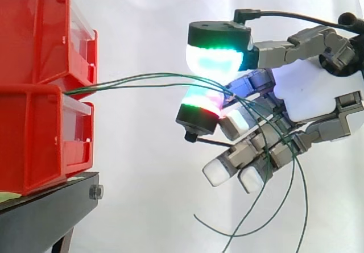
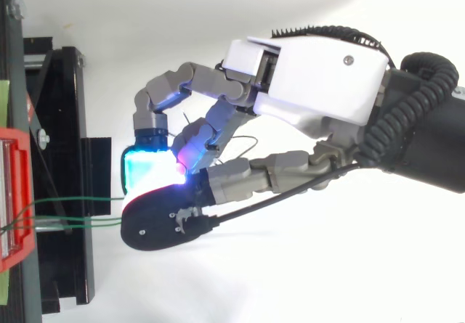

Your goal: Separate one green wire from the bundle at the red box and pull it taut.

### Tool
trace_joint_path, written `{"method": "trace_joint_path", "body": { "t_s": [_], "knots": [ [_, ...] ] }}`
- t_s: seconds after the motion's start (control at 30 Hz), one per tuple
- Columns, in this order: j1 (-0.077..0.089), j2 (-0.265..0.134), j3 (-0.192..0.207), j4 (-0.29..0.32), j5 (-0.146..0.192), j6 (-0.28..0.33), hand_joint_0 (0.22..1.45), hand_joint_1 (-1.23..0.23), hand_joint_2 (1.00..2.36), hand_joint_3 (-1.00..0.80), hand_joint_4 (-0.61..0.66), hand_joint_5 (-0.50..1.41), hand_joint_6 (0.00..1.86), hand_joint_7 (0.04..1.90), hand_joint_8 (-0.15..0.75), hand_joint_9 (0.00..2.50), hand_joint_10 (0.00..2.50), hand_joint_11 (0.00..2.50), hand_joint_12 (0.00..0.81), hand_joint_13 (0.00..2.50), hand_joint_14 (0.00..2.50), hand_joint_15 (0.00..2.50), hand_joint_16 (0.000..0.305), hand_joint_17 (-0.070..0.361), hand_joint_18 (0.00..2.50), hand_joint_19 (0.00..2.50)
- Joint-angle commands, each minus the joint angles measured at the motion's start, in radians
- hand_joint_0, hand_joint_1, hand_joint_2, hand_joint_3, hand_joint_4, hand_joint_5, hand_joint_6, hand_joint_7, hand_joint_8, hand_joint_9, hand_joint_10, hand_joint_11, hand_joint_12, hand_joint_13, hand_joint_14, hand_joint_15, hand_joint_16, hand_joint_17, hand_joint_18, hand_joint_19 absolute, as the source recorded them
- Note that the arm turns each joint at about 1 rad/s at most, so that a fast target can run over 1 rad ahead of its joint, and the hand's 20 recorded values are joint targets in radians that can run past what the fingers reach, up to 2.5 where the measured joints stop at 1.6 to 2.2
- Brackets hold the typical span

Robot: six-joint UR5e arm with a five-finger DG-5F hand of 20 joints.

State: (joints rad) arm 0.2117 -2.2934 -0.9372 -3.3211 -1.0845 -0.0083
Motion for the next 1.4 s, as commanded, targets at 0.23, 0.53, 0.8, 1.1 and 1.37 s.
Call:
{"method": "trace_joint_path", "body": {
  "t_s": [0.23,0.53,0.8,1.1,1.37],
  "knots": [
    [0.0,0.0,0.0,0.0,0.0,0.001,0.59,-0.77,1.02,-0.15,0.04,-0.11,0.86,1.27,0.274,1.14,0.02,0.68,0.391,0.73,0.02,0.42,0.059,0.134,0.74,0.64],
    [0.0,0.0,0.0,0.002,0.0,-0.001,0.59,-0.79,1.01,-0.11,0.0,-0.09,0.85,1.27,0.283,1.15,0.02,0.59,0.399,0.71,0.01,0.37,0.063,0.142,0.77,0.6],
    [0.0,-0.001,-0.002,0.0,0.003,0.002,0.59,-0.81,1.01,-0.1,-0.01,-0.09,0.85,1.28,0.281,1.0,0.01,0.33,0.389,0.57,0.01,0.23,0.063,0.142,0.74,0.53],
    [0.003,0.0,-0.002,-0.006,0.018,0.057,0.59,-0.82,1.01,-0.11,-0.02,-0.08,0.84,1.28,0.29,0.81,0.0,0.12,0.386,0.49,0.01,0.17,0.062,0.139,0.67,0.49],
    [0.009,0.0,-0.002,-0.035,0.02,0.117,0.59,-0.83,1.01,-0.12,-0.05,-0.08,0.83,1.3,0.276,0.65,0.0,0.0,0.387,0.42,0.0,0.13,0.061,0.137,0.6,0.45]
  ]
}}
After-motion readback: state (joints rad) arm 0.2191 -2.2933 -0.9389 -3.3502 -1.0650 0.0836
